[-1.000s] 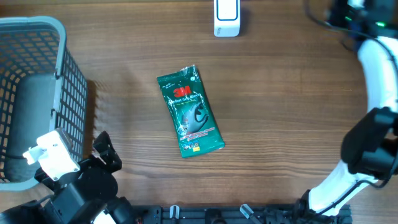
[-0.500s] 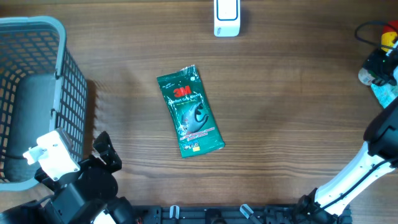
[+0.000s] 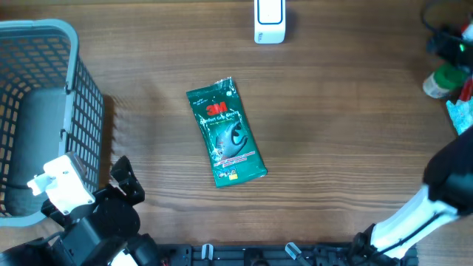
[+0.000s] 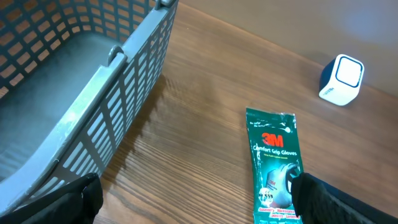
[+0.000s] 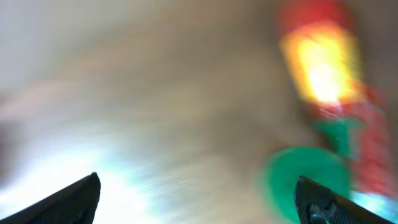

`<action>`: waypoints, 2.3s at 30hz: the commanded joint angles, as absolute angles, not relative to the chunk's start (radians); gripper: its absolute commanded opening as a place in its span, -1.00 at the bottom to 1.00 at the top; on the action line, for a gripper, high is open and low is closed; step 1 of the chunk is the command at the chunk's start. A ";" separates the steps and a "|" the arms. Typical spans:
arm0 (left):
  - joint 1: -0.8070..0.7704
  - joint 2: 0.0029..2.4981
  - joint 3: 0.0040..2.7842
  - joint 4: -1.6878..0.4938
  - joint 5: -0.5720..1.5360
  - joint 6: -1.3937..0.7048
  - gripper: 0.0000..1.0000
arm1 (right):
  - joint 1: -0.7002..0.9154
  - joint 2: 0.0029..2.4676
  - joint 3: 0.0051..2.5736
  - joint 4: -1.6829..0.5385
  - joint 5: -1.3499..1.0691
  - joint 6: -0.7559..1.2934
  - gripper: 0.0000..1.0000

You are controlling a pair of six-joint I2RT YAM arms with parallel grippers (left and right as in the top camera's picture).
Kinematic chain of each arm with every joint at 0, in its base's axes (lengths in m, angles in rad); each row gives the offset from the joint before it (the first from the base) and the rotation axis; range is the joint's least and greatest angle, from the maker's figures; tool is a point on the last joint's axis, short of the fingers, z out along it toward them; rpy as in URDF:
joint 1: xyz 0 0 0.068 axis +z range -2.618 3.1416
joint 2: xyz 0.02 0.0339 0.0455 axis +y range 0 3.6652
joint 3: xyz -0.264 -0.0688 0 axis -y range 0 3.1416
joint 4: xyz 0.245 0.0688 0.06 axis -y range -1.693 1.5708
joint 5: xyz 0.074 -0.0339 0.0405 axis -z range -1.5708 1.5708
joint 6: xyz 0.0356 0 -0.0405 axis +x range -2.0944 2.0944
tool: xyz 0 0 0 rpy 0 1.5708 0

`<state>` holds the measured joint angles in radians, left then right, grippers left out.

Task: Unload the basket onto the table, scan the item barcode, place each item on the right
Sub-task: 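Move the jar to the right edge and release it, then reach the right gripper to the green glove pack and grasp it, then lift the glove pack and hold it at the white scanner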

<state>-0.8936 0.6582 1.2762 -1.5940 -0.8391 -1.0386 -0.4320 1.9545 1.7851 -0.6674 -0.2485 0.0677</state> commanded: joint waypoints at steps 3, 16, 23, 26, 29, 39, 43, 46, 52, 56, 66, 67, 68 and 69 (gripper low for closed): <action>-0.890 0.661 1.276 -1.595 -0.845 -1.055 1.00 | -0.144 1.852 1.818 -0.747 -0.600 0.089 1.00; -0.890 0.661 1.276 -1.595 -0.845 -1.055 1.00 | 0.687 1.962 1.493 -0.668 -0.079 0.388 0.99; -0.890 0.661 1.276 -1.595 -0.845 -1.055 1.00 | 0.897 2.119 1.493 -0.618 0.138 0.436 1.00; -0.890 0.661 1.276 -1.595 -0.845 -1.055 1.00 | 0.916 2.178 1.493 -0.649 0.191 0.528 0.96; -0.890 0.661 1.276 -1.595 -0.845 -1.055 1.00 | 0.915 2.202 1.493 -0.697 0.208 0.637 0.51; -0.890 0.661 1.276 -1.595 -0.845 -1.055 1.00 | 0.888 2.183 1.538 -0.825 0.047 0.607 -0.91; -0.890 0.661 1.276 -1.595 -0.845 -1.055 1.00 | 0.805 2.049 1.623 -0.907 -0.148 0.492 -0.91; -0.890 0.661 1.276 -1.595 -0.845 -1.055 1.00 | 0.728 1.942 1.637 -0.936 -0.368 0.402 -0.91; -0.890 0.661 1.276 -1.595 -0.845 -1.055 1.00 | 0.538 1.812 1.637 -1.151 -0.923 0.154 -0.91; -0.890 0.661 1.276 -1.595 -0.845 -1.055 1.00 | 0.445 1.811 1.630 -1.332 -1.206 -0.009 -0.91; -0.890 0.661 1.276 -1.595 -0.845 -1.055 1.00 | 0.374 1.811 1.629 -1.282 -1.576 0.134 -0.91; -0.890 0.661 1.276 -1.595 -0.845 -1.055 1.00 | 0.374 1.811 1.629 -1.267 -1.598 0.134 -0.91; -0.890 0.661 1.276 -1.595 -0.845 -1.055 1.00 | 0.374 1.811 1.629 -1.257 -1.619 0.135 -0.91; -0.890 0.661 1.276 -1.595 -0.845 -1.055 1.00 | 0.374 1.811 1.629 -1.258 -1.623 0.154 -0.91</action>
<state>-0.8936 0.6582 1.2762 -1.5940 -0.8391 -1.0386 0.3759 1.8015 1.6314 -1.2686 -1.4620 0.1162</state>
